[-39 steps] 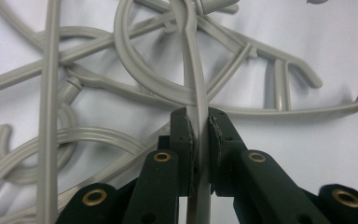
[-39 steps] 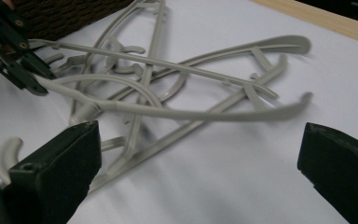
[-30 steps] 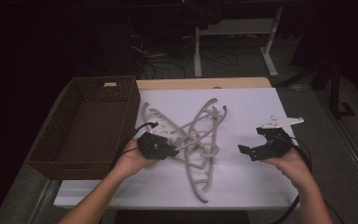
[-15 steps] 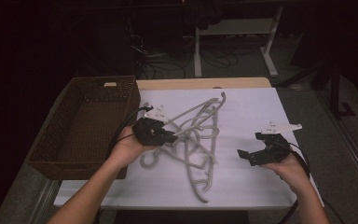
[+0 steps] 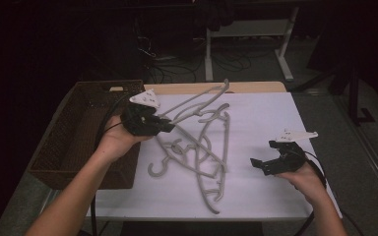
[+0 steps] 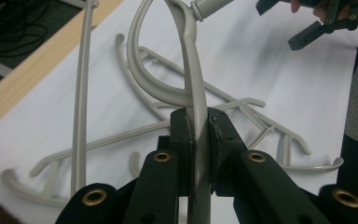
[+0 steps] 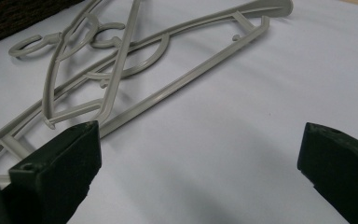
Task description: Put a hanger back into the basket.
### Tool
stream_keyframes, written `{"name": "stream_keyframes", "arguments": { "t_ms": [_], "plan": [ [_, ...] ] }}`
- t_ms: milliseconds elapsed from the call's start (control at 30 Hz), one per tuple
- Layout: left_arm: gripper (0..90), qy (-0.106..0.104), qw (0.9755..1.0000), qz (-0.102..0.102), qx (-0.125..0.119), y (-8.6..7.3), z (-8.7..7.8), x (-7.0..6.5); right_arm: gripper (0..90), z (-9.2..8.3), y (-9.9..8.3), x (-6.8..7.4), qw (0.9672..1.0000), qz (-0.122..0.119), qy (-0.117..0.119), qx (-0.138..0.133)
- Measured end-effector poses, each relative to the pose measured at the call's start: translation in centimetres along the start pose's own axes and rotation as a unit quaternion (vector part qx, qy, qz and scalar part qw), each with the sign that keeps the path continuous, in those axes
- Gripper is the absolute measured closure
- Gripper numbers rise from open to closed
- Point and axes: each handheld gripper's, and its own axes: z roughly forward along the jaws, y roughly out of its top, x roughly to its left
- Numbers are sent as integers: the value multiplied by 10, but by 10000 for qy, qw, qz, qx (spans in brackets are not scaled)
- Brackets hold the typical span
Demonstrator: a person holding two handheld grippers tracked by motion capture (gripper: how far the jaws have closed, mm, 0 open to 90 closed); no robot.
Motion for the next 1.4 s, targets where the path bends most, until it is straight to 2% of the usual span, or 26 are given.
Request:
{"name": "stream_keyframes", "arguments": {
  "t_ms": [300, 500, 533, 567, 667, 900, 1267, 1400],
  "plan": [
    [817, 304, 9995, -122, -49, -13, -33, 23, 0, -1, -1, -2, 10000, 22, -38, -4],
    [818, 568, 9977, -336, -146, -30, -62, 41, 0, 0, -1, -3, 10000, 50, -49, 9],
    [818, 568, 9977, -336, -146, -30, -62, 41, 0, 0, -1, -3, 10000, 58, -51, 16],
    [818, 675, 9965, -434, -222, -37, -73, 48, 0, 0, -1, -3, 10000, 56, -57, 15],
    [818, 855, 9942, -594, -279, -50, -91, 59, 0, 0, -1, -4, 10000, 61, -65, 15],
    [818, 1079, 9890, -947, -356, -83, -120, 76, 0, 0, -2, -5, 9999, 83, -92, 24],
    [817, 1156, 9840, -1333, -244, -136, -137, 81, 0, 2, -2, -5, 9999, 55, -132, 96],
    [817, 1169, 9824, -1445, -200, -149, -139, 82, 0, 3, -1, -5, 9998, 53, -141, 99]
  ]
}}
